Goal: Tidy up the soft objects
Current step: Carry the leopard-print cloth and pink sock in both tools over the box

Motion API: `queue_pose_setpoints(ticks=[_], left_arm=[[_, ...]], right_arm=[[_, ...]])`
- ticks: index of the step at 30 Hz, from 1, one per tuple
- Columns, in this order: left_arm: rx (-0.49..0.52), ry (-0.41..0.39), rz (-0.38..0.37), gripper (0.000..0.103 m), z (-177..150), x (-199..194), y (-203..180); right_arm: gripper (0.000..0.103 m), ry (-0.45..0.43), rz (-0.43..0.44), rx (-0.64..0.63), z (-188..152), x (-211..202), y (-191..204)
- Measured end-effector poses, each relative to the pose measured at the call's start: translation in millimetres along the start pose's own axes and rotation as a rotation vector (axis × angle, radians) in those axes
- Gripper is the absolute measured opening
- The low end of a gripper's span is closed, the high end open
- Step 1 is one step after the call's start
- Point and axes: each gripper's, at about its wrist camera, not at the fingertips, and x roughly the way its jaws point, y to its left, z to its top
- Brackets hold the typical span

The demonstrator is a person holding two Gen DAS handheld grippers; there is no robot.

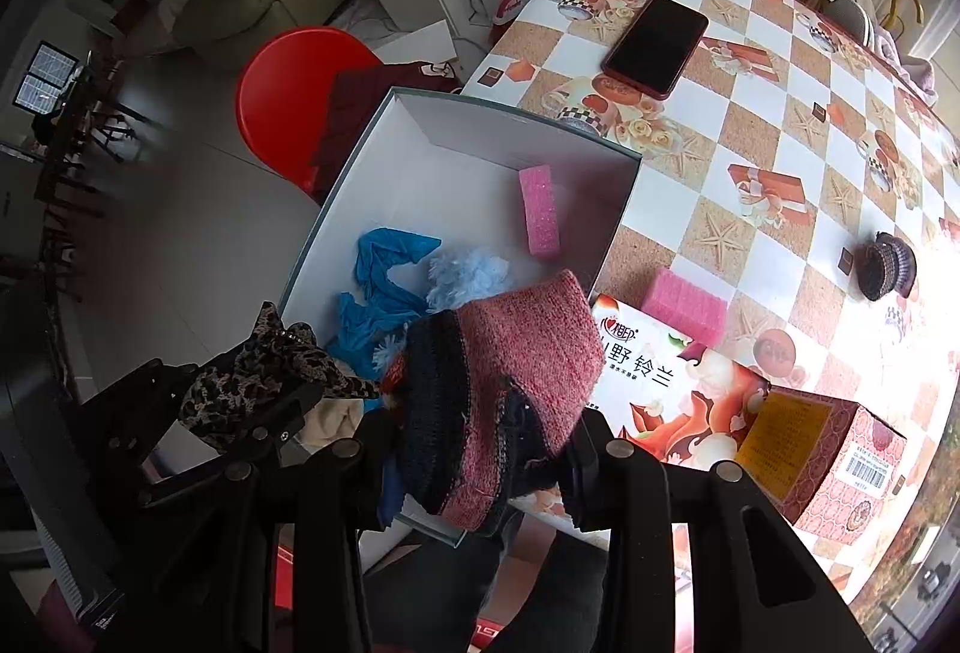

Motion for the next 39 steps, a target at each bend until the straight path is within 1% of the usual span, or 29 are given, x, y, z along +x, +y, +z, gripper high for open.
queue_pose_setpoints(ticks=[21, 39], left_arm=[[-0.033, 0.027, -0.008, 0.044, -3.4, 7.9, 7.2], [-0.015, 0.031, -0.005, 0.044, -2.3, 8.8, 4.0]], right_arm=[[0.041, 0.016, 0.013, -0.018, 1.5, 7.9, 5.0], [0.041, 0.022, 0.020, -0.023, 0.6, 9.9, 5.9]])
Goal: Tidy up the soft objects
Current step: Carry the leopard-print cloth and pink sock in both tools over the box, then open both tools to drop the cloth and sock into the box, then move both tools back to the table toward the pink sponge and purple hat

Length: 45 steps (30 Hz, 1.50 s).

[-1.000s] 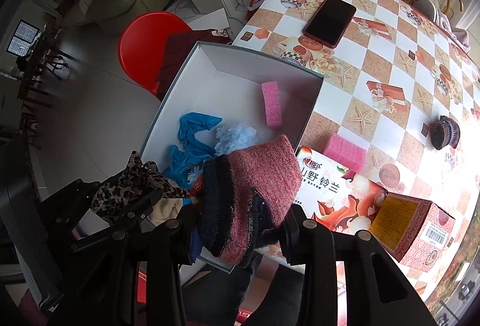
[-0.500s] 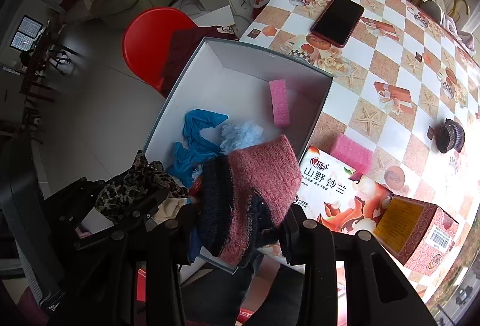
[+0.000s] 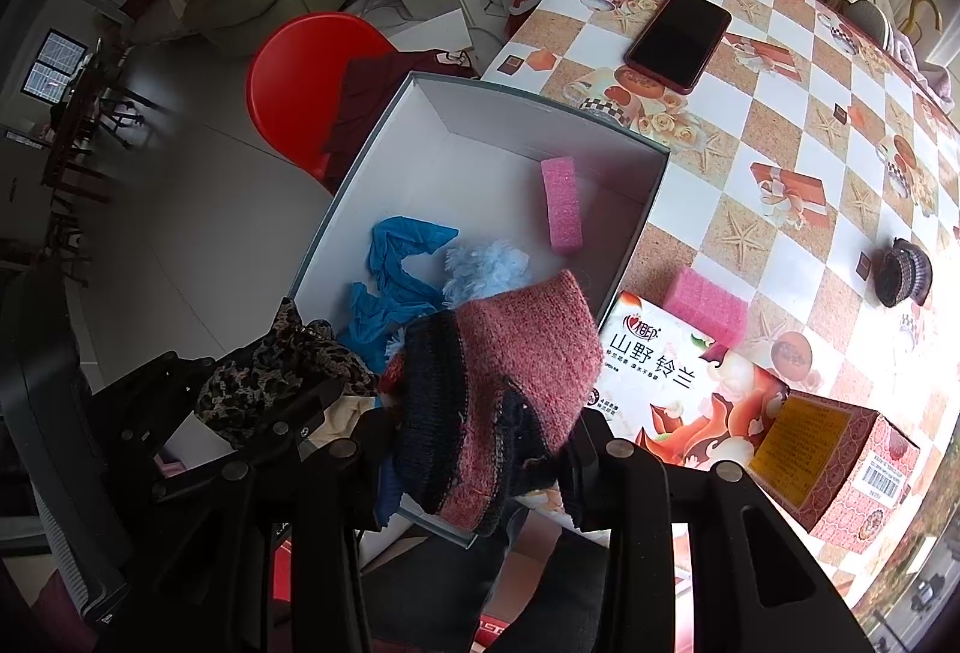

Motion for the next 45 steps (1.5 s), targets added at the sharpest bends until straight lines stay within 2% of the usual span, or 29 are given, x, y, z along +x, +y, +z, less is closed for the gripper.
queue_pose_setpoints(ticks=[12, 22, 25, 26, 27, 28, 29, 31, 38, 42, 45], left_arm=[[0.011, 0.009, 0.002, 0.044, -0.8, 3.4, 0.4], [0.042, 0.011, -0.003, 0.047, 0.7, 7.5, -3.4], [0.046, 0.003, -0.002, 0.059, 1.5, 7.5, -4.4], [0.047, -0.001, 0.004, 0.072, 1.8, 7.2, -4.8], [0.046, -0.007, 0.002, 0.084, 2.3, 6.4, -5.0], [0.042, -0.017, -0.005, 0.086, 3.0, 5.1, -4.9], [0.038, -0.027, -0.016, 0.088, 3.8, 3.9, -4.7], [0.023, -0.043, -0.030, 0.102, 6.2, 1.9, -3.8], [0.002, -0.098, -0.143, 0.103, 26.1, -16.6, -8.5], [0.071, -0.104, -0.168, 0.103, 45.4, -25.3, -36.3], [0.145, -0.078, -0.194, 0.103, 61.0, -24.1, -66.7]], right_arm=[[0.041, 0.003, 0.014, -0.035, 4.2, 4.4, 10.1], [0.041, 0.012, 0.042, -0.012, 14.1, 11.8, 8.4], [0.045, 0.022, 0.076, -0.003, 16.2, 13.6, 5.3], [0.054, 0.024, 0.084, 0.007, 16.8, 13.7, 3.4], [0.072, 0.023, 0.089, 0.019, 17.2, 12.9, 0.4], [0.081, 0.013, 0.090, 0.032, 17.4, 10.7, -2.6], [0.088, -0.004, 0.090, 0.045, 17.5, 7.0, -5.9], [0.088, -0.024, 0.089, 0.067, 18.7, 0.2, -13.1], [0.088, -0.047, 0.070, 0.212, 18.6, -26.8, -62.5], [0.088, -0.094, 0.049, 0.346, 14.2, -55.9, -116.3], [0.088, -0.119, 0.029, 0.446, 6.6, -75.9, -159.7]])
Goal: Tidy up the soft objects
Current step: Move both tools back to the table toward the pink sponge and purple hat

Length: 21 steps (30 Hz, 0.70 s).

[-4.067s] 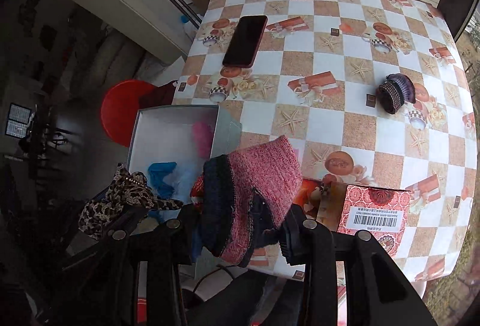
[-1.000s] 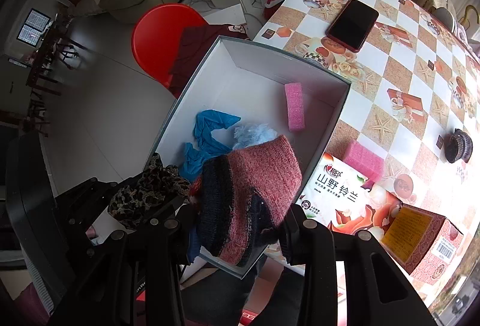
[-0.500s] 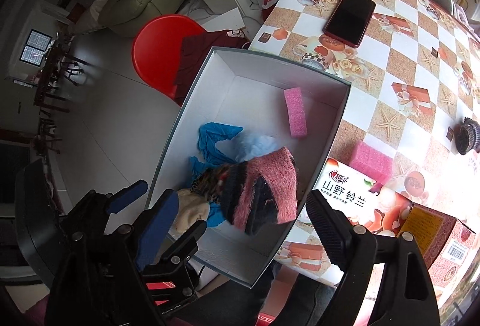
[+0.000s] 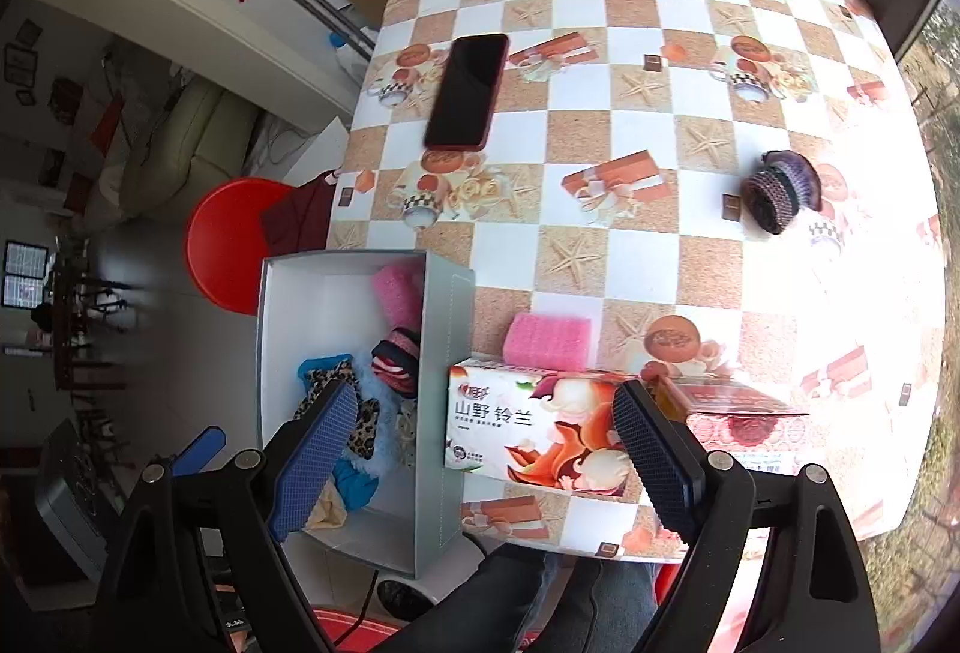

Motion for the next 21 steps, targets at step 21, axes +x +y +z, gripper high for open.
queue_pose_setpoints(ticks=[21], left_arm=[[0.245, 0.626, 0.065, 0.103, 80.1, 244.5, -141.6]], right_arm=[[0.088, -0.059, 0.030, 0.422, -28.8, -33.7, -220.9]])
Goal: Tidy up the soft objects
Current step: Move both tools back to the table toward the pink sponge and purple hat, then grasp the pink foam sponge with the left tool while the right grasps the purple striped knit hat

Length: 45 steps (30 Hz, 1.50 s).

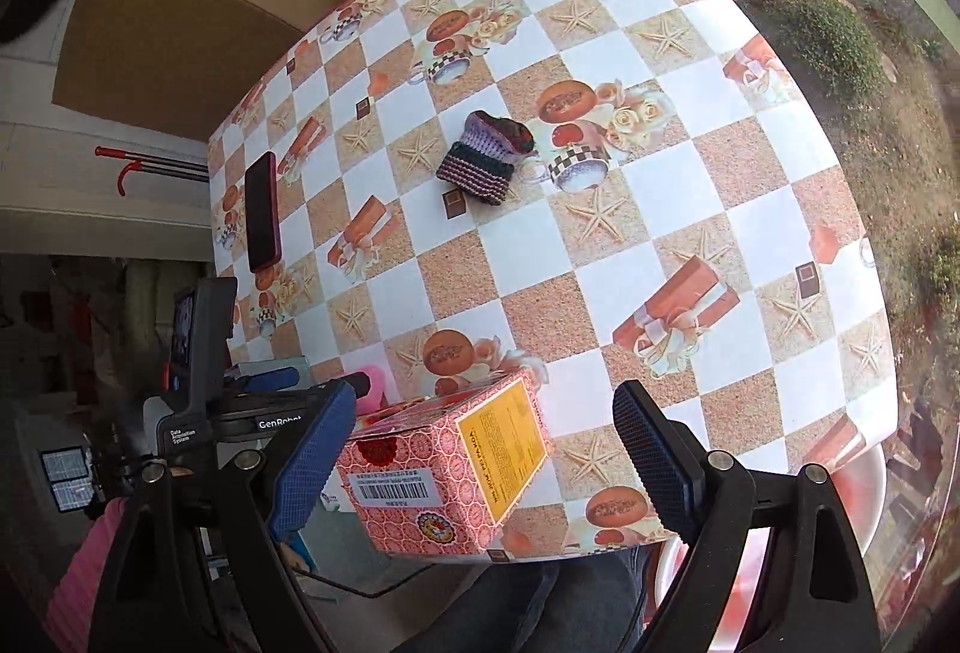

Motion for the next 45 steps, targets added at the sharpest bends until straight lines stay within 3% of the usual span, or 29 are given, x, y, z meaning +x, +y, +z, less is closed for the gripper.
queue_pose_setpoints(ticks=[6, 18, 21, 25, 30, 36, 40, 42, 45], left_arm=[[-0.028, 0.104, 0.045, 0.103, 11.3, 28.9, 2.9], [-0.033, 0.244, 0.148, 0.103, 9.4, 73.5, -2.4], [-0.039, 0.252, 0.168, 0.103, 7.1, 77.7, -1.2], [-0.059, 0.252, 0.138, 0.100, 11.7, 77.9, 8.3], [-0.089, 0.262, 0.121, 0.098, 13.1, 81.8, 14.2], [-0.114, 0.276, 0.097, 0.098, 9.9, 90.9, 21.8], [-0.139, 0.273, 0.076, 0.090, 6.9, 93.6, 27.4], [-0.139, 0.258, 0.073, 0.078, 3.1, 89.3, 29.7], [-0.136, 0.211, 0.072, 0.075, 1.8, 78.3, 32.6]], right_arm=[[0.088, 0.039, 0.009, 0.023, 12.8, 12.2, -20.9], [0.088, 0.135, 0.012, -0.082, 44.6, 53.1, -4.6], [0.088, 0.139, -0.023, -0.120, 58.4, 67.0, -1.1], [0.088, 0.126, -0.093, -0.197, 81.0, 89.8, 9.1], [0.088, 0.027, -0.194, -0.363, 110.1, 115.7, 36.3], [0.088, 0.043, -0.289, -0.487, 130.1, 167.6, 54.0], [0.088, 0.083, -0.318, -0.497, 132.5, 192.4, 52.5], [0.068, 0.084, -0.350, -0.507, 130.5, 196.3, 51.8], [0.061, 0.072, -0.333, -0.493, 128.9, 191.9, 49.4]])
